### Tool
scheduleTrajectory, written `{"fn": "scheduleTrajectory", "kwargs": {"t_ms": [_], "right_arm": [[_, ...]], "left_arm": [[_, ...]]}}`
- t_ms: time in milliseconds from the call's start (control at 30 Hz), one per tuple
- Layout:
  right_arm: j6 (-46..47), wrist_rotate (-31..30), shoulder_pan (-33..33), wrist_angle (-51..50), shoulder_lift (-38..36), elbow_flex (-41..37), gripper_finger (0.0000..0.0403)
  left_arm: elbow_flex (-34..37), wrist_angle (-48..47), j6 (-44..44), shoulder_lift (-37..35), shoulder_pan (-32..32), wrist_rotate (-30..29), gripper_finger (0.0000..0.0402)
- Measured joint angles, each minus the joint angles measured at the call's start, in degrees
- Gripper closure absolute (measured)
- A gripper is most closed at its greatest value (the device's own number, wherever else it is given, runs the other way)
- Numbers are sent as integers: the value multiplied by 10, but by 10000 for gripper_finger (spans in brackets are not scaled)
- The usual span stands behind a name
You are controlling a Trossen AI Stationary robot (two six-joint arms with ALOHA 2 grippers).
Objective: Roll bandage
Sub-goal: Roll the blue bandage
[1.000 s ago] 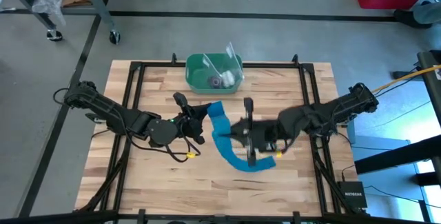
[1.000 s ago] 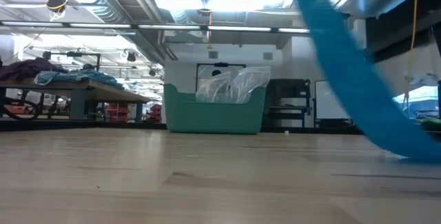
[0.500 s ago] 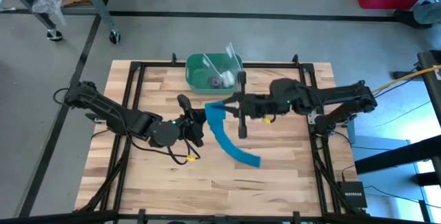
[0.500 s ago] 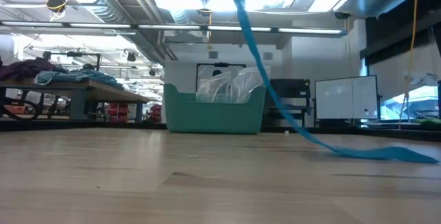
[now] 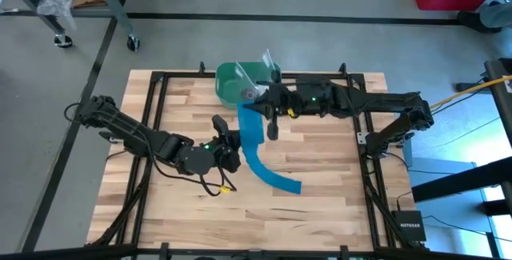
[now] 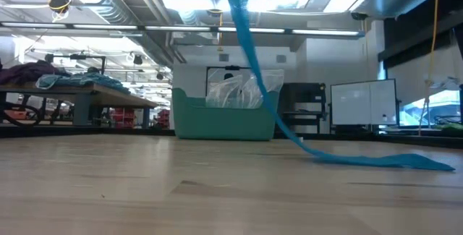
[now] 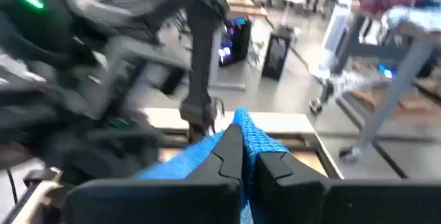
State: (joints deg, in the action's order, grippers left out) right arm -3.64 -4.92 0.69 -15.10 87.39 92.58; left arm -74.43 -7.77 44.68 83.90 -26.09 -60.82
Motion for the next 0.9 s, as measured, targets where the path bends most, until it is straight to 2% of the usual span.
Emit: {"fn": "scheduleTrajectory", "kwargs": {"t_ms": [100, 167, 467, 600, 733, 900], "right_arm": [[12, 12, -13, -26, 0, 0, 387], [21, 26, -18, -34, 0, -5, 365], [23, 45, -19, -80, 0, -36, 196], [19, 45, -19, -83, -2, -27, 146], [19, 45, -19, -85, -5, -4, 122], [47, 56, -18, -129, -5, 0, 119]], "left_arm": [[0, 3, 8, 0, -2, -7, 395], [0, 3, 6, 0, -2, -14, 397], [0, 5, 2, 0, -2, -17, 397], [0, 5, 0, 0, -1, -17, 395], [0, 6, -8, 0, 0, -19, 391], [0, 6, -9, 0, 0, -19, 390]]}}
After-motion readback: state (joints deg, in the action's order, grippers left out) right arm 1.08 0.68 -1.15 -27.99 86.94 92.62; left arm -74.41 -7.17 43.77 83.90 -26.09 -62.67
